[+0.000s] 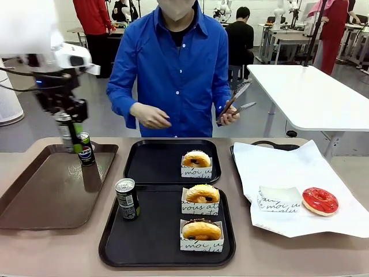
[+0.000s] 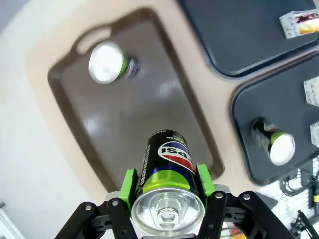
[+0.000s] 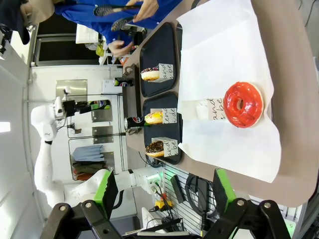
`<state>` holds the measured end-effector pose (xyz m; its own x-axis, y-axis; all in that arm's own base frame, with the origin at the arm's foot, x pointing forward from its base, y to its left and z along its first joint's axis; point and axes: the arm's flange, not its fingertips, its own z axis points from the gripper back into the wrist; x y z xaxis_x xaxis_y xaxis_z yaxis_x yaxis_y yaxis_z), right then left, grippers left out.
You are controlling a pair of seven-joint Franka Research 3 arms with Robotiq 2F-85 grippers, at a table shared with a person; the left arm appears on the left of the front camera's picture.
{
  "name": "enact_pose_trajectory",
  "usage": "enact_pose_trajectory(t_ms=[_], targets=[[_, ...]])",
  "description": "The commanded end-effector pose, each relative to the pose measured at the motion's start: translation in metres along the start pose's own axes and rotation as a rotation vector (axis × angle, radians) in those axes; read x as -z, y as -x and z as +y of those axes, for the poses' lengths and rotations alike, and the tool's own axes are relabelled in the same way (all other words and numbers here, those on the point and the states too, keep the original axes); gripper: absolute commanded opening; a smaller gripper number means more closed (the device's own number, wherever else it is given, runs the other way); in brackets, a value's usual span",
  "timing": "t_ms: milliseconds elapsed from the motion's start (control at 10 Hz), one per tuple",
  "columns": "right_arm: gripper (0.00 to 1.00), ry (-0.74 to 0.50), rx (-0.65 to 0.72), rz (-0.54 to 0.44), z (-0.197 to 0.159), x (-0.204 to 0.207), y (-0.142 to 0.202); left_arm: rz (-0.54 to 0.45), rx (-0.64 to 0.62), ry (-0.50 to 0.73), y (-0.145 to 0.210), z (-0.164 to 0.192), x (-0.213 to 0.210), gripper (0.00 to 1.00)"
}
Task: Set up donuts and drinks on trays.
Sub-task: Pick up one Pepsi coke from the Handle tray and place it on the Flat Tray without a Pepsi coke.
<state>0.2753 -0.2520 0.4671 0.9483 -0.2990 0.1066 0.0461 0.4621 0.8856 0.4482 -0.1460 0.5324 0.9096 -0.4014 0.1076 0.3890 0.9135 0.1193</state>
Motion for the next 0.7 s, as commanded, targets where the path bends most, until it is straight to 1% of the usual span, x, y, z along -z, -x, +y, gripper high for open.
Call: enact_pose_trajectory(t_ms=[0, 100, 200, 300, 400, 500, 600], targets=[[1.00, -0.007, -0.001, 0.003, -0.001, 0.000, 0.001, -0.039, 0.101, -0.060, -0.054, -0.010, 0.016, 0.58], [1.00, -0.007, -0.001, 0.003, -0.001, 0.000, 0.001, -0.064, 0.159, -0.061, -0.075, -0.021, 0.030, 0.58], [1.00, -0.007, -0.001, 0.003, -0.001, 0.000, 0.001, -0.060, 0.211, -0.015, -0.082, -0.029, 0.043, 0.58], [1.00, -0.007, -0.001, 0.003, -0.001, 0.000, 0.001, 0.001, 0.206, 0.043, -0.060, -0.030, 0.036, 0.58], [1.00, -0.007, -0.001, 0.003, -0.001, 0.000, 0.001, 0.069, 0.217, 0.147, 0.003, -0.020, 0.009, 0.58], [1.00, -0.007, -0.001, 0.003, -0.001, 0.000, 0.001, 0.004, 0.226, 0.141, 0.055, -0.001, -0.011, 0.58], [1.00, -0.007, -0.001, 0.003, -0.001, 0.000, 0.001, -0.053, 0.193, 0.168, 0.096, 0.016, -0.021, 0.58]])
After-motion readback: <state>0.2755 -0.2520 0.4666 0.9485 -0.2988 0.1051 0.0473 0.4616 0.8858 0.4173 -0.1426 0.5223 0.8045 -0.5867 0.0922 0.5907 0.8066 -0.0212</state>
